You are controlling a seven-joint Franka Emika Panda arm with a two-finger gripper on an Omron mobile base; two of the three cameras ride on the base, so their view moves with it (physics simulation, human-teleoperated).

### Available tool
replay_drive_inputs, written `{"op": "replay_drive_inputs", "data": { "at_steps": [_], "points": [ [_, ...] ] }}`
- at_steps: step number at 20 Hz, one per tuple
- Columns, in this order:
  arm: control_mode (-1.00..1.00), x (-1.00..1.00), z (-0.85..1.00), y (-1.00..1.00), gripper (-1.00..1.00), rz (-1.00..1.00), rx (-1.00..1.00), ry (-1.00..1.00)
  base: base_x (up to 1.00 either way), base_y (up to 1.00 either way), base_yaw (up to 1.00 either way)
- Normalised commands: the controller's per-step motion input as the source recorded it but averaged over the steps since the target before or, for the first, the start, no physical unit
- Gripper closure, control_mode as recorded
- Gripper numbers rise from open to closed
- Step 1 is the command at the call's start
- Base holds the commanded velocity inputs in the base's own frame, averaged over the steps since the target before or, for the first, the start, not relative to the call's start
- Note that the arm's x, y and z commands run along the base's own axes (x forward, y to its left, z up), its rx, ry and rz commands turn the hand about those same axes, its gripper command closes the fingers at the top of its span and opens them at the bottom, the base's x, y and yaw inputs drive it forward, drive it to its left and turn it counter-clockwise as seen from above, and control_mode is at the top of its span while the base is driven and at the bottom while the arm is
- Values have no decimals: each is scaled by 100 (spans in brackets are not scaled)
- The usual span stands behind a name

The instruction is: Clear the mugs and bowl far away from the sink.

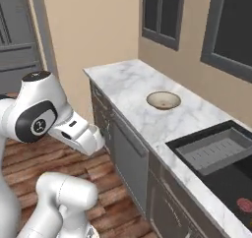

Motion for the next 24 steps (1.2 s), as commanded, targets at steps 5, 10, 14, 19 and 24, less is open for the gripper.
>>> {"op": "replay_drive_inputs", "data": {
  "at_steps": [5,10,14,19,24],
  "points": [
    [100,0,0,0,100,0,0,0,-39,0,94],
    [100,0,0,0,100,0,0,0,-29,0,95],
    [100,0,0,0,100,0,0,0,-15,1,96],
    [100,0,0,0,100,0,0,0,0,0,97],
    [100,0,0,0,100,0,0,0,21,0,90]
  ]
}}
